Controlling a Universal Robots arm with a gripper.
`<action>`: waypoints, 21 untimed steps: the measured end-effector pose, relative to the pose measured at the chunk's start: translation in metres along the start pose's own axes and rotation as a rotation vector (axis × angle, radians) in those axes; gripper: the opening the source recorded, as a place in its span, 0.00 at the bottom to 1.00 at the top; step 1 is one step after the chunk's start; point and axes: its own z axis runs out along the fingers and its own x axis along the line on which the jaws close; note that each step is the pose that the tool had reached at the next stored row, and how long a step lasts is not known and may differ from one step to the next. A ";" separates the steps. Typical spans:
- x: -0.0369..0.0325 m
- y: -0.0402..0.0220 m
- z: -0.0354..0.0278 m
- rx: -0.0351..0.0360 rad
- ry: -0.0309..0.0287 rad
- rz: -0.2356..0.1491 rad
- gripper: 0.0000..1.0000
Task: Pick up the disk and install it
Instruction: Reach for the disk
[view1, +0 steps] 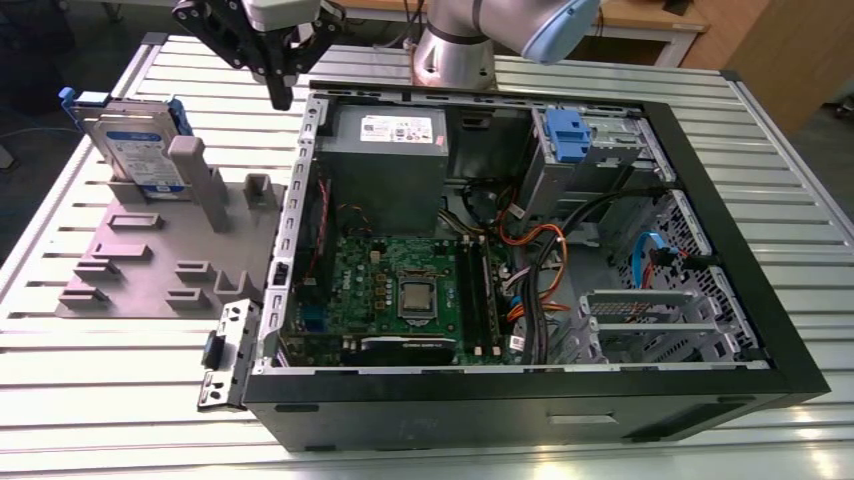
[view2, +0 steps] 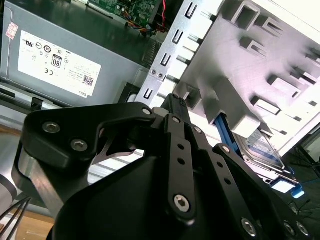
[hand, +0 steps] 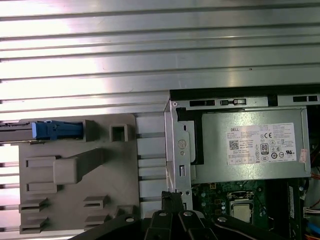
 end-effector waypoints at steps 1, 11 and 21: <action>0.0001 0.0000 0.0000 0.0000 0.0000 0.000 0.11; 0.0074 -0.0002 -0.0001 0.0000 0.0000 0.000 0.11; 0.0200 0.0009 0.0000 0.0000 0.0000 0.000 0.11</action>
